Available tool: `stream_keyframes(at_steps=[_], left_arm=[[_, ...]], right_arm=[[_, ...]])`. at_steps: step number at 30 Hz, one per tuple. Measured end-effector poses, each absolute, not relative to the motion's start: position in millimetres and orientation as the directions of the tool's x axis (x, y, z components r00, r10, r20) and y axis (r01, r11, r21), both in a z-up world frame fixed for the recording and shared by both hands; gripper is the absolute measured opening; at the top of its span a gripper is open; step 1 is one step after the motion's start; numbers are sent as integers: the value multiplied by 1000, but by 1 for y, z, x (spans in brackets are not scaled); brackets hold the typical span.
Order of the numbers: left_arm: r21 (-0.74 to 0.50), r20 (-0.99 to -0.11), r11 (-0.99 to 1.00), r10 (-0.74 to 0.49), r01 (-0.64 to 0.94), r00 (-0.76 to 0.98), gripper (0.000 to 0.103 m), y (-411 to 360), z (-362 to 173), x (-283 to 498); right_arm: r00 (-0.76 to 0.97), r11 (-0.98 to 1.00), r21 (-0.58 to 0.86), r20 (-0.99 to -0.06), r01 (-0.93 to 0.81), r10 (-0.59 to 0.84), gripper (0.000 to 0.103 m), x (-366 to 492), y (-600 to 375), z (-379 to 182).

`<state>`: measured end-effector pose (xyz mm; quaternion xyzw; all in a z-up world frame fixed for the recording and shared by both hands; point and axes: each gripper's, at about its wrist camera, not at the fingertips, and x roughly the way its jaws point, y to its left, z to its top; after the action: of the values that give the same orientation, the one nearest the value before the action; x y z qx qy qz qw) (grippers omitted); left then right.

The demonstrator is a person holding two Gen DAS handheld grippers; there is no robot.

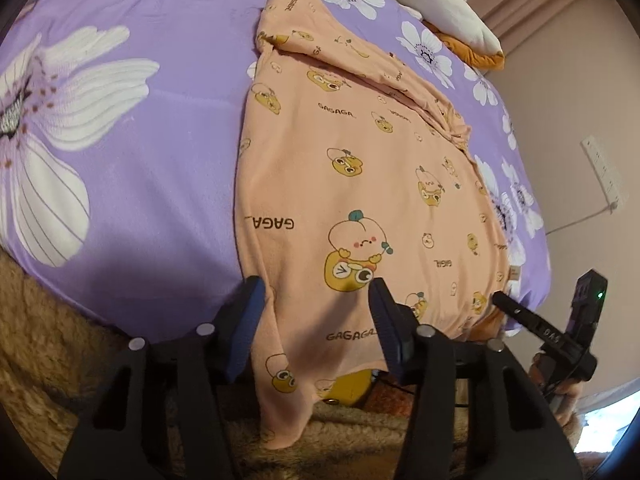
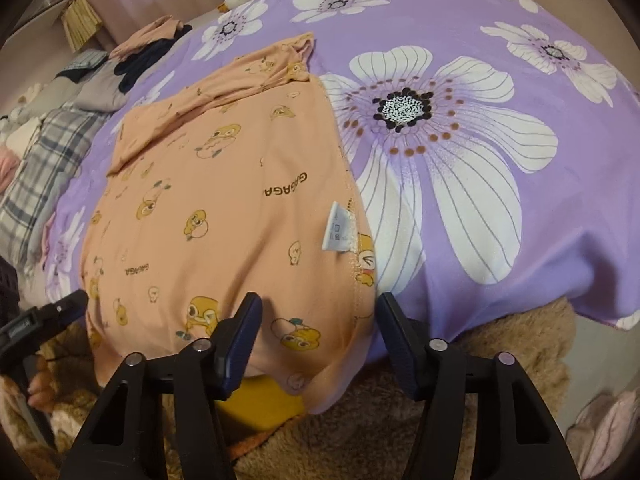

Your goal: Fold small clothes

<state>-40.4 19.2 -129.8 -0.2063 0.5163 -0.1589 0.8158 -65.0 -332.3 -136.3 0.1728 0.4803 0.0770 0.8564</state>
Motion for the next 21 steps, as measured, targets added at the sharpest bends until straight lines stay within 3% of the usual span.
stream_keyframes(at_steps=[2, 3, 4, 7, 16, 21], left_arm=[[-483, -783, 875, -452, 40, 426, 20, 18, -130, -41], [-499, -777, 866, -470, 47, 419, 0, 17, -130, -41], [-526, -769, 849, -497, 44, 403, 5, 15, -133, -41], [-522, -761, 852, -487, 41, 429, 2, 14, -127, -45], [-602, -600, 785, -566, 147, 566, 1, 31, -66, -58], [-551, -687, 831, -506, 81, 521, 4, 38, -75, -53]], right_arm=[[535, 931, 364, -794, 37, 289, 45, -65, -331, -136], [542, 932, 360, -791, 37, 283, 32, -65, -330, -135], [546, 931, 363, -787, 32, 288, 22, -65, -329, -135], [550, 926, 378, -775, 8, 311, 10, -64, -325, -134], [625, 867, 495, -660, -54, 416, 9, -74, -342, -96], [662, 860, 502, -615, -90, 428, 9, -69, -344, -73]])
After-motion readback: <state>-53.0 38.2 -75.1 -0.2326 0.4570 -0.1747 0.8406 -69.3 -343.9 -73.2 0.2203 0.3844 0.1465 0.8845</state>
